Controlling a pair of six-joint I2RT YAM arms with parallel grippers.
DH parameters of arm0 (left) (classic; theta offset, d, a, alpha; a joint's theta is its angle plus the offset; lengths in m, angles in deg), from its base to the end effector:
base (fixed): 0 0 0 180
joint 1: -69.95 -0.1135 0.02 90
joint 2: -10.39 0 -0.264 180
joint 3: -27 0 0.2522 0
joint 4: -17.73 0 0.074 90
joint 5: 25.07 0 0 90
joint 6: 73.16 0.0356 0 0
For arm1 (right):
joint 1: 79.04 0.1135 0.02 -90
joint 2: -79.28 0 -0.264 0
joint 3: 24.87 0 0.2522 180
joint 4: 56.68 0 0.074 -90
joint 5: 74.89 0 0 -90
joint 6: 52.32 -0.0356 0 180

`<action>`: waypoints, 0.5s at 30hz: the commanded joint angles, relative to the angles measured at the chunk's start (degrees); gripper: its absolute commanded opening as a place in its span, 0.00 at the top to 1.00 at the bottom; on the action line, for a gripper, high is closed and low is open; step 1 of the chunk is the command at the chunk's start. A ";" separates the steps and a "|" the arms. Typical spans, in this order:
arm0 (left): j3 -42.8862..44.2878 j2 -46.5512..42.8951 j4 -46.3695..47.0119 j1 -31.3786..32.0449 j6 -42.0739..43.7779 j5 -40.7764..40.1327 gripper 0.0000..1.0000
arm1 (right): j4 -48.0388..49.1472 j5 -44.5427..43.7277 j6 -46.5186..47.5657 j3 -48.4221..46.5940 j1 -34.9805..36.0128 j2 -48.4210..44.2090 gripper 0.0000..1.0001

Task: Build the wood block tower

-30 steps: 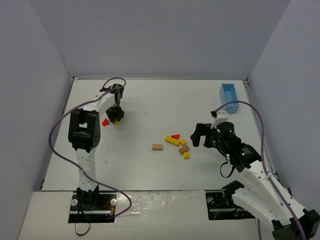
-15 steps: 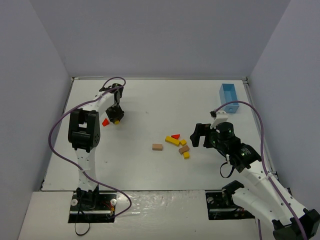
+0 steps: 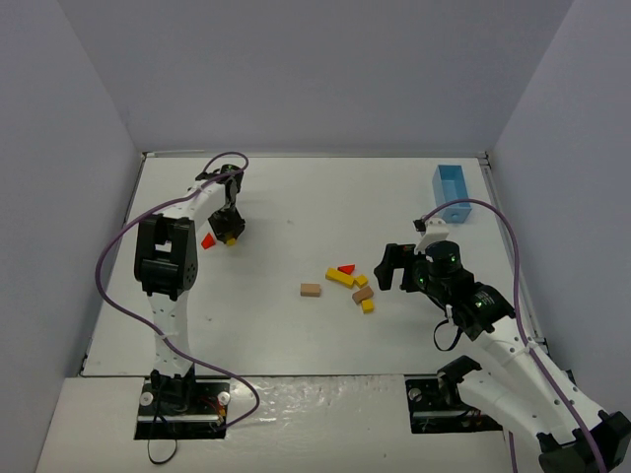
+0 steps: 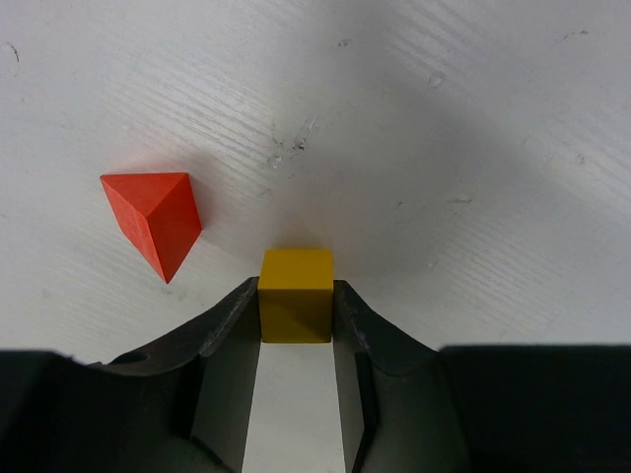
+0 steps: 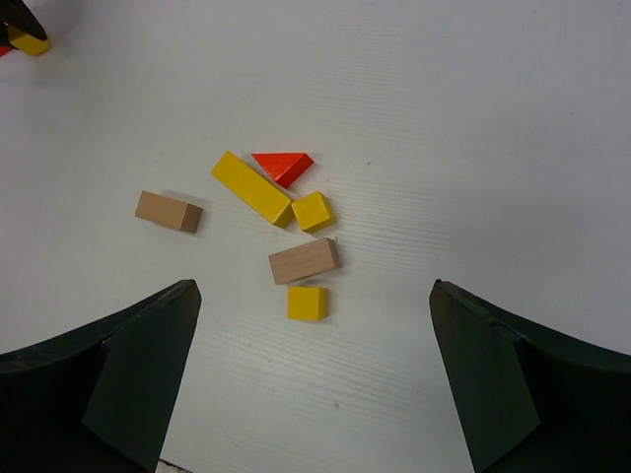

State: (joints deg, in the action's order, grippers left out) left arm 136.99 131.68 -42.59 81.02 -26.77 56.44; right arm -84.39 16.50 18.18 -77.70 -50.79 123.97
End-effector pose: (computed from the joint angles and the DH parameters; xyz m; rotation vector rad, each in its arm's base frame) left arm 0.4317 -0.0791 0.1860 -0.8136 2.6683 -0.0233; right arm 0.1628 0.0884 0.2982 -0.1659 1.9489 0.5804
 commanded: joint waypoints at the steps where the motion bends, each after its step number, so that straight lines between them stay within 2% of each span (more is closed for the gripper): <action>1: 2.30 -1.16 -0.89 -0.61 0.89 -0.04 0.66 | 2.71 -1.21 -0.45 -0.04 0.74 0.14 0.00; 7: 2.39 -1.45 -0.98 -0.61 1.25 -0.21 0.56 | 2.71 -2.88 -0.54 -0.04 0.85 -0.04 0.00; 15: 2.12 -6.92 -1.02 -0.45 2.83 -0.52 0.54 | 2.71 -3.15 -0.66 -0.01 1.14 -0.09 0.00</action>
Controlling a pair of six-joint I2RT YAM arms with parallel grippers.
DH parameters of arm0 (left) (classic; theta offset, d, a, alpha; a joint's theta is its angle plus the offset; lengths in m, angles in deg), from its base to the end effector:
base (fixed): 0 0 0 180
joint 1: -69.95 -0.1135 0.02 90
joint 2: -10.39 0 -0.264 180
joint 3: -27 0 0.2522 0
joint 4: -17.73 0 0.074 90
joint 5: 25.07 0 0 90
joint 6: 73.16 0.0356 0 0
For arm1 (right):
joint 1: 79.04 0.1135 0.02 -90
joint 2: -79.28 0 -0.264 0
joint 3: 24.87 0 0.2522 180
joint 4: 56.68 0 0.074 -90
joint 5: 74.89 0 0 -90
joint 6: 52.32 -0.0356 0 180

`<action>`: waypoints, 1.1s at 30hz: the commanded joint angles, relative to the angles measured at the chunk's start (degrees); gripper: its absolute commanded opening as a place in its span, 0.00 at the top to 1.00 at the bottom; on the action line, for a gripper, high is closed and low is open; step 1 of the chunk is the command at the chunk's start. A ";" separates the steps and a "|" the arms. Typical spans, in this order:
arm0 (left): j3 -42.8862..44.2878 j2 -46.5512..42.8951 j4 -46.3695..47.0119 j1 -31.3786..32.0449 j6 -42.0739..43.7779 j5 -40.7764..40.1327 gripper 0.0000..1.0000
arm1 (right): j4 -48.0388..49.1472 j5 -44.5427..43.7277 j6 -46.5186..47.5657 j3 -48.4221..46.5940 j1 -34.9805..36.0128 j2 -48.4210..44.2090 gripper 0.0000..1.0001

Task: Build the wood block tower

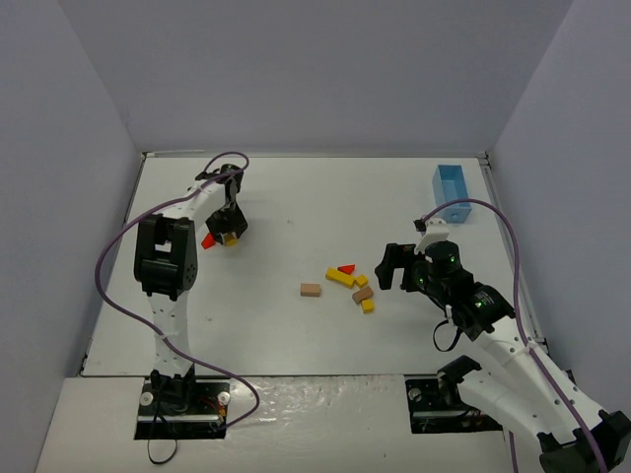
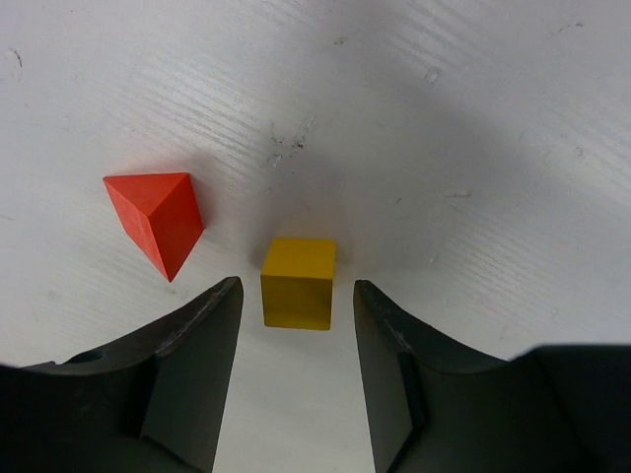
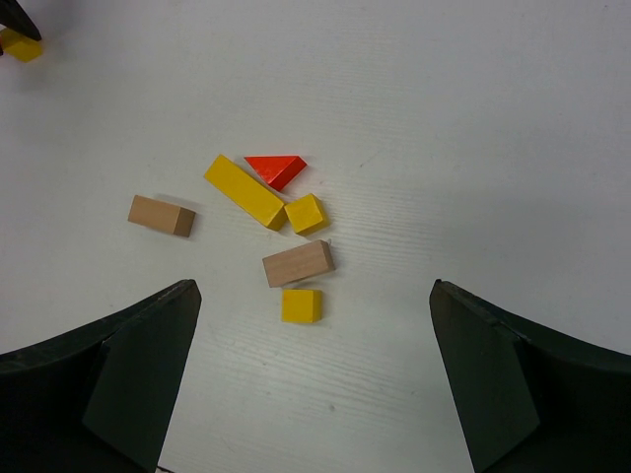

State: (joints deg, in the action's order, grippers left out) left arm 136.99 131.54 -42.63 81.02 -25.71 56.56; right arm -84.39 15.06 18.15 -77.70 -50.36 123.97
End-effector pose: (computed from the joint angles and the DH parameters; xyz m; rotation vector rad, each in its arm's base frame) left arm 0.4314 -0.0791 0.1870 -0.7884 2.6751 -0.0225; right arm 0.1625 0.0889 0.2982 -0.1552 1.9471 0.5623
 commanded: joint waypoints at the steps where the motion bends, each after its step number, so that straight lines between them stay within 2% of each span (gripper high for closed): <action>1: 1.82 -7.89 -1.04 -0.32 2.07 -0.71 0.54 | 2.71 -1.73 -0.68 0.03 0.76 -0.05 0.00; 9: -3.19 -12.82 -0.86 1.48 3.67 -2.82 0.57 | 2.71 -2.06 -0.61 0.05 0.77 0.21 0.00; 12: -4.38 -11.85 -0.77 1.49 3.33 -2.66 0.67 | 2.71 -2.24 -0.69 0.05 0.77 0.04 0.00; 16: -3.77 -10.15 -0.69 1.47 2.77 -1.37 0.73 | 2.71 -2.41 -0.86 0.13 0.94 0.02 0.00; 33: 0.21 -7.19 -0.93 2.11 1.68 -1.10 0.74 | 2.78 -0.72 -0.03 -0.17 0.94 1.07 0.00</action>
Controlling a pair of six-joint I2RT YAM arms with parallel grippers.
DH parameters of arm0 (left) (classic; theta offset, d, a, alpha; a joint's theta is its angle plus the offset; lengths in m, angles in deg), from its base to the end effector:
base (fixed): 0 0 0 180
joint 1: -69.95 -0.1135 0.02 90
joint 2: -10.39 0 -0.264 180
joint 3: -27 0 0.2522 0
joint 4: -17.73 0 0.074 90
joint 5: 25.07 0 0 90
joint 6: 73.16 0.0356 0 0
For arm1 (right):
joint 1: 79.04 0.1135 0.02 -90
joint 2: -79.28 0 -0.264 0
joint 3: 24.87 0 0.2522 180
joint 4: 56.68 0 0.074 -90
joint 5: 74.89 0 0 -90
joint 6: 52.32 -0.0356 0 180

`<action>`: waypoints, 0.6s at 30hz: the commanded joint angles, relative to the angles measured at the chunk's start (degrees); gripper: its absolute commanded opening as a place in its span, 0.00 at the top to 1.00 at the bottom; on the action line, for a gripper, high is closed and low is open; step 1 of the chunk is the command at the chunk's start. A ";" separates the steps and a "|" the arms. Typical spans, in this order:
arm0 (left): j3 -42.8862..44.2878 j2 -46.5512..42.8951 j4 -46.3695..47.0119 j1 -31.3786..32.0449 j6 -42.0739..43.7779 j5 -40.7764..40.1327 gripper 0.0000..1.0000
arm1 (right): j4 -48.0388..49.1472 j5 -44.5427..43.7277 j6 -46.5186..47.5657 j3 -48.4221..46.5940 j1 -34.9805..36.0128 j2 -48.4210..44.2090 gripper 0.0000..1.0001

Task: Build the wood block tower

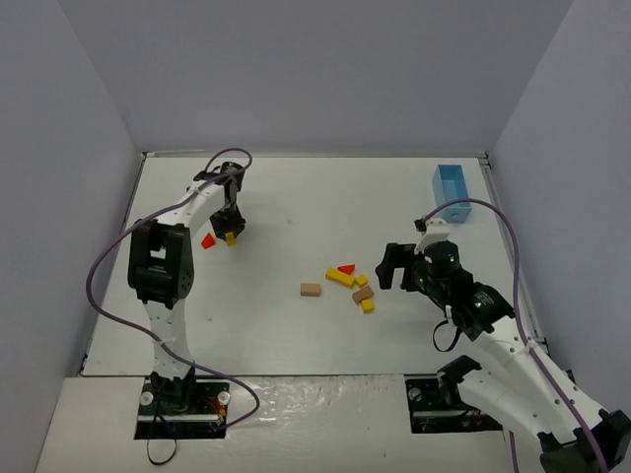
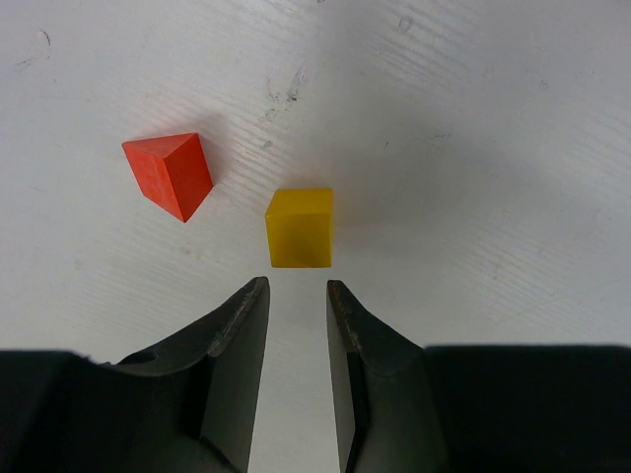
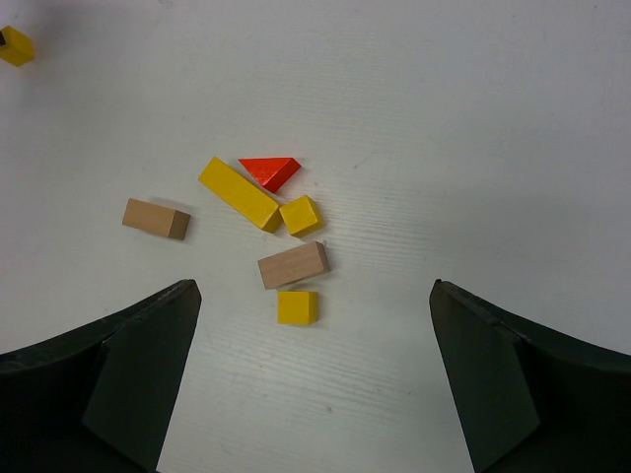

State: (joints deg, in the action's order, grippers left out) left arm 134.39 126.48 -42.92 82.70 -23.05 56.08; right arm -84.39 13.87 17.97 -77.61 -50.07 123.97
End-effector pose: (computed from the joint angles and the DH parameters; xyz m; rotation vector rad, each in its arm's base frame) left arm 0.4147 -0.0882 0.2103 -0.6832 2.6651 -0.0314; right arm 0.1624 0.0890 0.2976 -0.1428 1.9475 0.5478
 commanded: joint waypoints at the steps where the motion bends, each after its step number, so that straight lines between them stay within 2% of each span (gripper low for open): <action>1: 2.79 -3.36 -0.65 0.41 -0.58 -1.04 0.74 | 2.85 1.95 0.70 -0.59 0.70 1.98 0.00; 4: 2.79 -8.55 -0.73 0.21 1.39 -2.66 0.74 | 3.11 5.78 2.66 -2.24 1.25 6.97 0.00; 11: -0.38 -18.13 -0.66 -3.21 9.27 -3.68 0.73 | 8.23 7.10 8.71 -11.69 6.55 21.67 0.00; 15: -3.09 -18.84 -0.64 -3.33 12.00 -2.94 0.72 | 8.98 5.80 10.28 -15.18 6.82 26.99 0.01; 18: -5.26 -17.94 0.28 -2.52 9.77 -0.65 0.66 | 9.30 4.90 10.55 -15.21 6.89 27.99 0.00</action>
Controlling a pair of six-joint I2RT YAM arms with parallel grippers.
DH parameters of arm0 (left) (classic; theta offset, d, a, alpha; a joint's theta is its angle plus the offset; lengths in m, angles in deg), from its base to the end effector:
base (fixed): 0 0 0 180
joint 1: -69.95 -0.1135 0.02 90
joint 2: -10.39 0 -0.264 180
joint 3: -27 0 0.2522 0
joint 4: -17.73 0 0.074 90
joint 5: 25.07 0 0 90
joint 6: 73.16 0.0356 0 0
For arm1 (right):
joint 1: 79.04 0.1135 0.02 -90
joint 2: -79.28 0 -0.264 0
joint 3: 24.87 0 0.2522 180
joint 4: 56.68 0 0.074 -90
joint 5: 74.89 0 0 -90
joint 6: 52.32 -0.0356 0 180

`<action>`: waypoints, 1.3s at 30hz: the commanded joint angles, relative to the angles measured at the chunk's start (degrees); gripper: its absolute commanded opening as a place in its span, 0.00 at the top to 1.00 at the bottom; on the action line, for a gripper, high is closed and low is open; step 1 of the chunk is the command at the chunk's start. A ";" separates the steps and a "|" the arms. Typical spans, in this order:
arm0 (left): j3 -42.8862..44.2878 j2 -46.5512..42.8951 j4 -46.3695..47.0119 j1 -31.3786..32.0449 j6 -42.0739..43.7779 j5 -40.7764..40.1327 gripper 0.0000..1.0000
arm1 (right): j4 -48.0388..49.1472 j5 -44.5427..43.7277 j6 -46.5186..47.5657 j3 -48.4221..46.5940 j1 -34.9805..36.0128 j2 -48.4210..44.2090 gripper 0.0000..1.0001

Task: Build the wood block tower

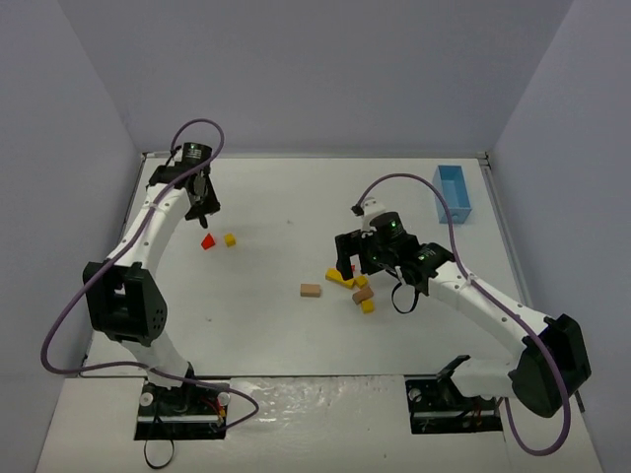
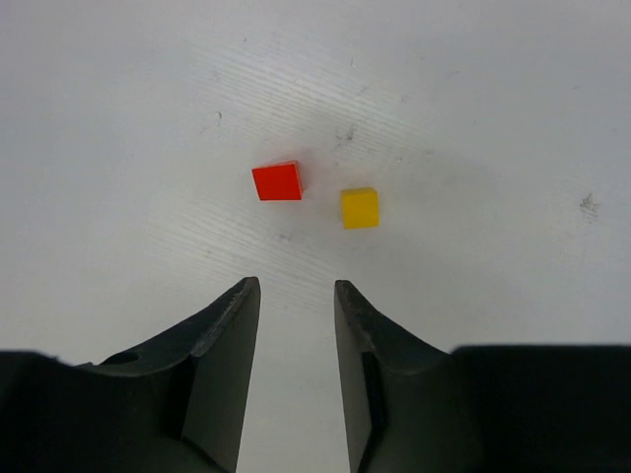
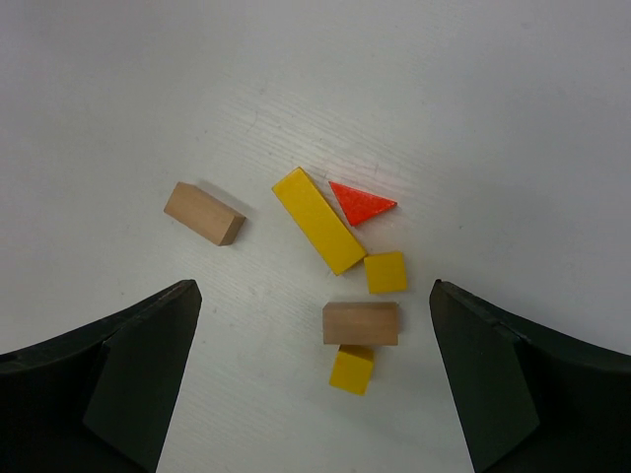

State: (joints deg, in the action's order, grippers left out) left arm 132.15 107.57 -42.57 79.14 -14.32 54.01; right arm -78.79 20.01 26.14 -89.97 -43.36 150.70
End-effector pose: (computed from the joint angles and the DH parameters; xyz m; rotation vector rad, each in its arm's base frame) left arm 0.3657 -0.0523 0.3242 -0.5477 2.4006 -0.0687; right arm 0.2280 0.1674 0.2839 -0.4958 2.0604 0.5886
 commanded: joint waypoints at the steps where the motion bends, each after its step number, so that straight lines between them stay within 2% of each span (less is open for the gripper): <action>1: -3.45 1.45 0.42 1.38 -0.17 1.47 0.66 | 3.70 -1.54 2.30 -2.61 0.18 1.21 0.00; 9: -0.54 8.41 1.89 3.42 -7.05 1.51 0.66 | 3.54 -4.21 0.38 1.93 0.11 -4.88 0.00; 22: 4.67 17.36 1.66 3.81 -9.90 0.05 0.65 | 2.57 -4.02 -3.27 6.92 0.00 -17.75 0.00; 34: 5.95 20.10 1.60 3.73 -10.50 -1.90 0.66 | 0.94 -4.23 -2.72 8.40 0.00 -20.33 0.00; 39: 6.31 20.22 1.41 3.66 -10.43 -2.64 0.74 | 0.80 -4.50 -2.76 8.78 0.00 -21.08 0.00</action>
State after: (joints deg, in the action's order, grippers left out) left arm 135.28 128.90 -40.78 82.74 -24.00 53.60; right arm -79.64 16.76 23.83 -81.26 -43.34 130.82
